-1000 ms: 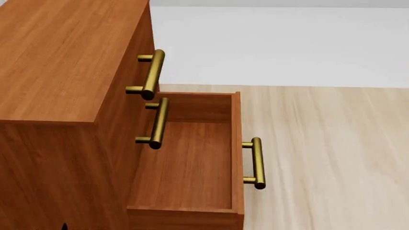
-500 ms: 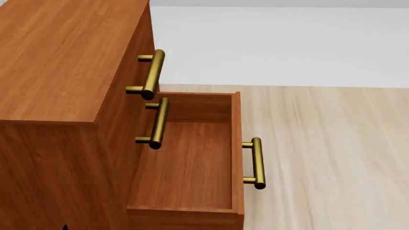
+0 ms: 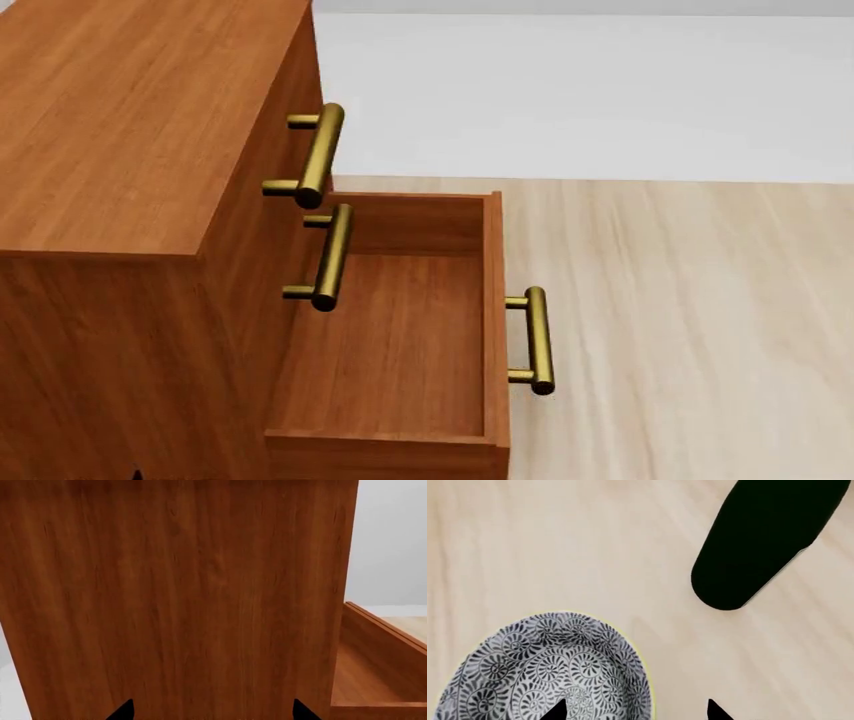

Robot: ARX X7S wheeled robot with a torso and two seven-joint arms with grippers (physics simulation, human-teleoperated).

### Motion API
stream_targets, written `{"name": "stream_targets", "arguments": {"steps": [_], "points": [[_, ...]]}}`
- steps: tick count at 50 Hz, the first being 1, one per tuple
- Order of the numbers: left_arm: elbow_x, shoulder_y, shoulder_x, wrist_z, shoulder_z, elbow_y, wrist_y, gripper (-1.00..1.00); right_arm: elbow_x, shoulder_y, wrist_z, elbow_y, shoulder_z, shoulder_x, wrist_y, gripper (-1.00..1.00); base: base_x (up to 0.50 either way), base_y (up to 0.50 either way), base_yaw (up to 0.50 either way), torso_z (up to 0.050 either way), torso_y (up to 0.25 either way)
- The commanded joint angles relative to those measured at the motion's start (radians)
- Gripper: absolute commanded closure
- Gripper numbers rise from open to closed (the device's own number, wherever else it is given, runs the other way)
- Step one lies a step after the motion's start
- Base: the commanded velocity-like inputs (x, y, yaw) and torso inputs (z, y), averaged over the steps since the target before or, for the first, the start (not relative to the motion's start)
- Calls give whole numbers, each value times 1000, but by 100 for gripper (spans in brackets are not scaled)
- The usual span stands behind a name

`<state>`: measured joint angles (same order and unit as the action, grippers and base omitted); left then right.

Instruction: Put the bowl in the bottom drawer of the cabinet.

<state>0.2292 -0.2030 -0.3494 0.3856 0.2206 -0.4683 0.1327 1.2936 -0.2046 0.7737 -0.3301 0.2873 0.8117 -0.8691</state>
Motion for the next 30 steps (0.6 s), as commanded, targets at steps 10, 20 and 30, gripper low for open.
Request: {"name": "stream_targets", "arguments": {"steps": [10,20,30], "points": [[1,1,-4,5,6,2,-2,-100,-58,81,-53,115,-79,-5,4,-100,0,0,0,0,0],[2,4,-6,9,9,2,1,-100,-108,119,-102,194,-128,-17,21,-100,0,0,0,0,0],[2,3,-8,13,11,1,-1,-100,-141,146,-130,241,-166,-30,29,-100,0,0,0,0,0]]}}
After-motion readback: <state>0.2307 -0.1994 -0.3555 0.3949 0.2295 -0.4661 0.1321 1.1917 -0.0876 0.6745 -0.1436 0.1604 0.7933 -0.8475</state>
